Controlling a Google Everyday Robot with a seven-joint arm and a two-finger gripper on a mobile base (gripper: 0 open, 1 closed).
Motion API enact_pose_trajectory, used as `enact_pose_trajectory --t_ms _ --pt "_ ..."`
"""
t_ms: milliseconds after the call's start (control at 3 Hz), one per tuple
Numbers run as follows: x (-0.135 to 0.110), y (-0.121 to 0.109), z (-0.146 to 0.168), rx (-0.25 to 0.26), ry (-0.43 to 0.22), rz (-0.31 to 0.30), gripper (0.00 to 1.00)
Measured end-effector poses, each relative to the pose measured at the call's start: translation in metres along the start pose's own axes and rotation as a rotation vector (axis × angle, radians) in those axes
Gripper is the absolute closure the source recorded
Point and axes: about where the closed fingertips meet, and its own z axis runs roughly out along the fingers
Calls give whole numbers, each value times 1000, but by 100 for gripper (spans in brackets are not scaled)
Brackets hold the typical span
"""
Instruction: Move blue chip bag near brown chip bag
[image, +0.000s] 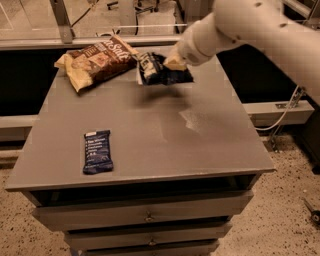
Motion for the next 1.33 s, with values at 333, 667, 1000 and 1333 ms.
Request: enact_pose_trajectory --t_ms 333,667,1000,1333 --pt "-25 -13 55 41 -8 22 90" --pt "-43 -19 95 74 -4 39 67" --pt "-54 -22 119 98 -4 51 43" --pt "-63 -24 126 112 -16 58 20"
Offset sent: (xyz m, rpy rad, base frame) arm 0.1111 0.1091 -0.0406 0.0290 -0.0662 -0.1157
